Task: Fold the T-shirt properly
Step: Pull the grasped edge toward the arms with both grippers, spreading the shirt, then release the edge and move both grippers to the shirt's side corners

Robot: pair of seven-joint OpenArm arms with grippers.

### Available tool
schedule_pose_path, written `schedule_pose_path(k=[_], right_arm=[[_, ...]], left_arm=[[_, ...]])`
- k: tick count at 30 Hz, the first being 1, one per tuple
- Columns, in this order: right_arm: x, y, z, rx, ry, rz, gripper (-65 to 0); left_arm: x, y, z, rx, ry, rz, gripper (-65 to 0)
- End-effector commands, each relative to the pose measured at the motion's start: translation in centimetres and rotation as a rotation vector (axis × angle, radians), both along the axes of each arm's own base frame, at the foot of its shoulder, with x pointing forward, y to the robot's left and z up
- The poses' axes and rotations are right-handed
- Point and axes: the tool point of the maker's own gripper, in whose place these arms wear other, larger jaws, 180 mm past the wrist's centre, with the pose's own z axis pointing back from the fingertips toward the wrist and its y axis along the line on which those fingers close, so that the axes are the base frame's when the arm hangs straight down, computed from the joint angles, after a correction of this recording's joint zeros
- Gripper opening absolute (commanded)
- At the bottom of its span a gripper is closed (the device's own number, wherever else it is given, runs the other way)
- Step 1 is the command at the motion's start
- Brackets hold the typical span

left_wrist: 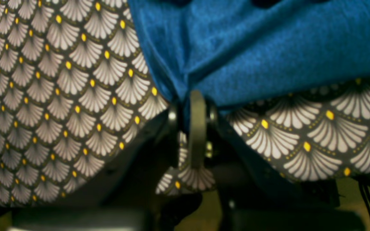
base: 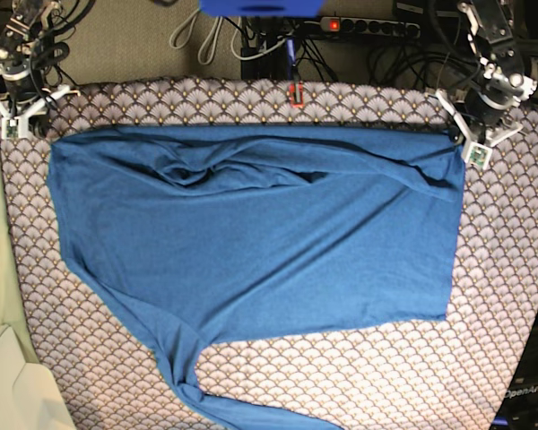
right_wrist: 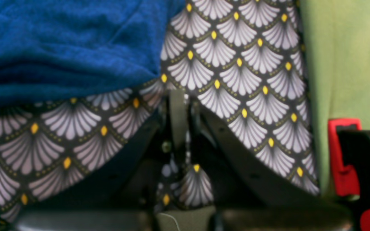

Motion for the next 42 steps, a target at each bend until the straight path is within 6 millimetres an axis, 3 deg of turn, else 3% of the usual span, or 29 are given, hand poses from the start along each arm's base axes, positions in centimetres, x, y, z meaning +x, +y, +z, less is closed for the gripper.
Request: schedule_pose_path(k=[1, 6, 9, 15, 23, 26, 30, 34, 38, 42], right_arm=[[0.9, -0.8, 1.8, -0.028, -0.056, 0.003, -59.4], [1.8, -0.9, 3.7, -0.069, -0.096, 0.020, -42.0], [3.0, -0.9, 5.6, -0.101, -0.142, 0.033, -35.9], [4.7, -0.5, 7.8, -0.132, -0.204, 0.054, -34.2], [8.3, -1.1, 9.4, -0.131, -0.232, 0.025, -34.3], [11.1, -0.6, 11.2, -0.128, -0.293, 0.035, -33.9], [14.8, 1.8, 12.9, -0.128, -0.340, 0.129, -33.8], [18.8, 3.3, 12.3, -0.128, -0.308, 0.197, -33.8], [23.0, 3.7, 11.3, -0.083, -0.274, 0.199, -33.8], [26.6, 4.2, 10.9, -0.026, -0.249, 0.204, -33.8]], left_arm=[[0.5, 0.8, 0.9, 0.023, -0.024, 0.004, -59.3], [0.4, 0.8, 0.9, 0.021, -0.023, 0.006, -35.9], [0.4, 1.1, 1.4, 0.024, -0.042, 0.018, -28.1], [0.4, 2.7, 3.1, 0.052, -0.087, 0.074, -27.3], [2.8, 5.4, 6.5, 0.087, -0.199, 0.154, -27.0], [4.8, 6.2, 8.1, 0.091, -0.259, 0.171, -27.0], [8.1, 6.2, 11.0, 0.086, -0.362, 0.174, -27.0], [11.7, 5.4, 13.4, 0.054, -0.449, 0.158, -27.0], [15.4, 4.5, 14.2, -0.012, -0.492, 0.143, -27.0], [18.2, 4.2, 13.8, -0.091, -0.496, 0.154, -25.9]])
